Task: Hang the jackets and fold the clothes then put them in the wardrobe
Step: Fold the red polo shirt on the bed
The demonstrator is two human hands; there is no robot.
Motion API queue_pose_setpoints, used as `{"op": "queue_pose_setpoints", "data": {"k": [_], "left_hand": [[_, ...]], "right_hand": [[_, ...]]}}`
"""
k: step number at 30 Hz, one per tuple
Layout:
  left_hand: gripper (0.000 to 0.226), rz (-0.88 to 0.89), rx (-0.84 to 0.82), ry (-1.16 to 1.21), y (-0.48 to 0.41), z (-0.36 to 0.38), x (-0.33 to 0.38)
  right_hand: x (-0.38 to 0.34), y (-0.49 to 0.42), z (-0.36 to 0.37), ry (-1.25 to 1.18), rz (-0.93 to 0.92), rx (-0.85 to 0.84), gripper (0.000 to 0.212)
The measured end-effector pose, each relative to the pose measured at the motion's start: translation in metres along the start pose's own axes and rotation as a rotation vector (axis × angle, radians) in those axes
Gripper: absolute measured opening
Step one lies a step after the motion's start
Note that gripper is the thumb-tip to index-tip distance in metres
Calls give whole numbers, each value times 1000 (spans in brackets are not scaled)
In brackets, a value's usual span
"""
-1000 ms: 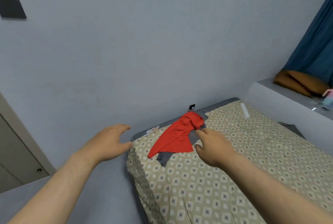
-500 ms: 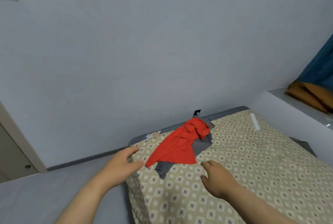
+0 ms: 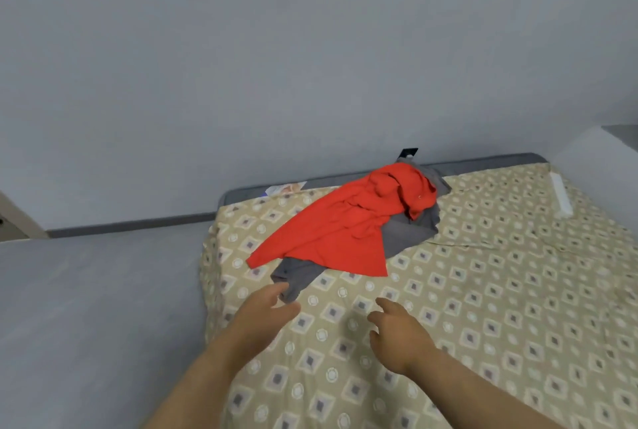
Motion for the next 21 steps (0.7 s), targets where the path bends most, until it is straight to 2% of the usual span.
{"op": "queue_pose_setpoints", "data": {"k": [2, 5, 8, 10, 12, 15, 18, 19, 21], "left_hand": [[28, 45, 20, -35, -40, 12, -28], [36, 161, 108, -153, -105, 12, -61], [31, 217, 174, -443, -156, 6, -90], [45, 182, 267, -518, -176, -9, -106], [58, 206, 386, -517, -189, -23, -108], [60, 187, 453, -546, -210, -33, -108], [21, 188, 490, -582, -211, -31, -101], [13, 179, 511, -573, -206, -30, -100], [19, 172, 549, -564, -191, -25, -98]], "right_hand": [[12, -41, 33, 39, -38, -21, 54], [34, -109, 61, -12, -54, 15, 69], [49, -160, 56, -151, -56, 177, 66], [60, -184, 49, -259, -26, 289, 72], [68, -202, 50, -319, -25, 327, 75], [75, -211, 51, -334, -39, 414, 50], [79, -207, 46, -401, -21, 508, 25], [79, -204, 43, -424, -16, 532, 19], [80, -195, 41, -464, -9, 543, 23]]}}
Point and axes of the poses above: each hand's wrist, its own y-axis away from the middle knuckle, its own z-axis out of the palm, x = y × z, the point moved 9 cm from there along -y, towards the middle knuckle, and after that the axes turned 2 degrees about z, right-handed, at the moved point
